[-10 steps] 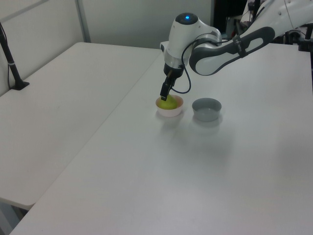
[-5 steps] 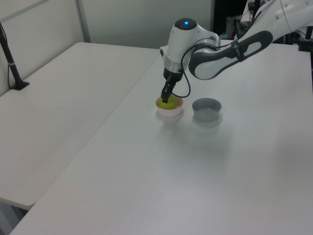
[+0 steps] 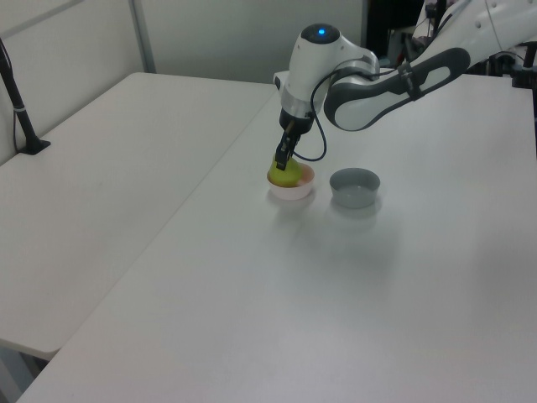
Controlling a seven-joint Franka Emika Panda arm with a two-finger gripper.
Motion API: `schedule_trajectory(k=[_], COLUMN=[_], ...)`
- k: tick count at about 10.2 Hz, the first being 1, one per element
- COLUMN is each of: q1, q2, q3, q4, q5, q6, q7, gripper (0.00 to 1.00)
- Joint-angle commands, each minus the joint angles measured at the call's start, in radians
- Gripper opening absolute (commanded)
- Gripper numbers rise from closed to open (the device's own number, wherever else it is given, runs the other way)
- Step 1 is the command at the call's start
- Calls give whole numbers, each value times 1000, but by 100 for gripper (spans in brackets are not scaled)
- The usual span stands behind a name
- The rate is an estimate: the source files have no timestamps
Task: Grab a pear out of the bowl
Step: 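Lower the gripper around the pear and close on it, then lift the pear out of the pink bowl and carry it aside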
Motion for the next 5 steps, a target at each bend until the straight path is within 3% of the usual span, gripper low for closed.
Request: schedule_trajectory(k=[1, 4, 5], q1=[4, -42, -59], q2=[-92, -169, -195], q3=[-6, -6, -6], q4=[-40, -54, -54], q5=[34, 77, 122], q6=[-35, -118, -156], q7=[-12, -63, -127], gripper=[0, 0, 0])
